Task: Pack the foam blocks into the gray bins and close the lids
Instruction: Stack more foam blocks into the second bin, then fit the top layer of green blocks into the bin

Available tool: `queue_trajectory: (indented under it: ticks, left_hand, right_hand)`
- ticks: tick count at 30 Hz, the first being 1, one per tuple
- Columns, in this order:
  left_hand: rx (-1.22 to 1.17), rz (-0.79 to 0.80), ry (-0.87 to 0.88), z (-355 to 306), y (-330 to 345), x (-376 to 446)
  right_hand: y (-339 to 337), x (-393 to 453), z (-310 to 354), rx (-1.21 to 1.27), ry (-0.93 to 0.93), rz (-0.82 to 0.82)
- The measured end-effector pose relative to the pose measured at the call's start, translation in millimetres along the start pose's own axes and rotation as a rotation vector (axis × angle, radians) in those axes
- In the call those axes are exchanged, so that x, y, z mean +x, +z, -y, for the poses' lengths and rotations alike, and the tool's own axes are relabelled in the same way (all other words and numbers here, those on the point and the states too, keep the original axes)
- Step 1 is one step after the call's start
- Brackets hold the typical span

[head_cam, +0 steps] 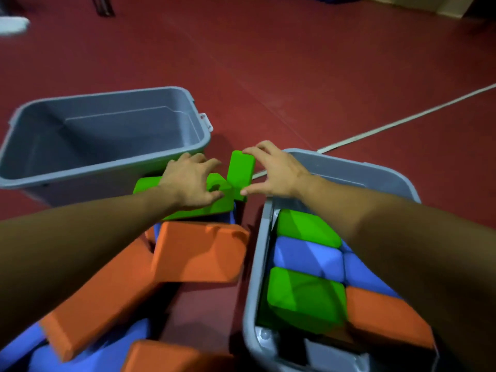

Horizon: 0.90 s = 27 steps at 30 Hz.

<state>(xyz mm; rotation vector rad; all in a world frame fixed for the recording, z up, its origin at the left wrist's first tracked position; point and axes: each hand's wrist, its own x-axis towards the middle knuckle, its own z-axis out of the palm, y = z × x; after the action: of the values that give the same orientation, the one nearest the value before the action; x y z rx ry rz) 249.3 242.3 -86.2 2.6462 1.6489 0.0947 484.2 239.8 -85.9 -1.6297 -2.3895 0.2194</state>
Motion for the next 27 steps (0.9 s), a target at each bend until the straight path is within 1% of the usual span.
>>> queue_trajectory:
  ticks: [4,6,8,12,14,16,21,24,27]
  left_hand:
    - [0.013,0.084,0.005,13,13,9]
    - [-0.026,0.088,-0.025,11,27,9]
    - [-0.021,0.082,-0.037,9,42,9]
    - [0.039,0.063,-0.080,8,65,9]
    - [0.110,0.050,-0.069,9,70,8]
    - [0.149,0.031,-0.047,10,72,6]
    - [0.152,-0.012,-0.040,11,67,-2]
    - [0.141,-0.034,-0.051,17,54,-7]
    - [0.135,-0.060,-0.077,27,36,-15]
  right_hand:
    - [22,48,4,-0.058,0.026,0.011]
    - [31,62,-1,-0.087,0.067,0.011]
    - [42,71,-9,-0.064,0.138,0.030]
    - [67,87,-19,0.029,0.305,0.146]
    - [80,92,-17,0.024,0.364,0.217]
    - [90,93,-13,0.043,0.397,0.237]
    - [89,82,-5,0.041,0.454,0.100]
    - [82,74,5,0.002,0.433,-0.010]
    - [70,68,13,0.024,0.419,-0.130]
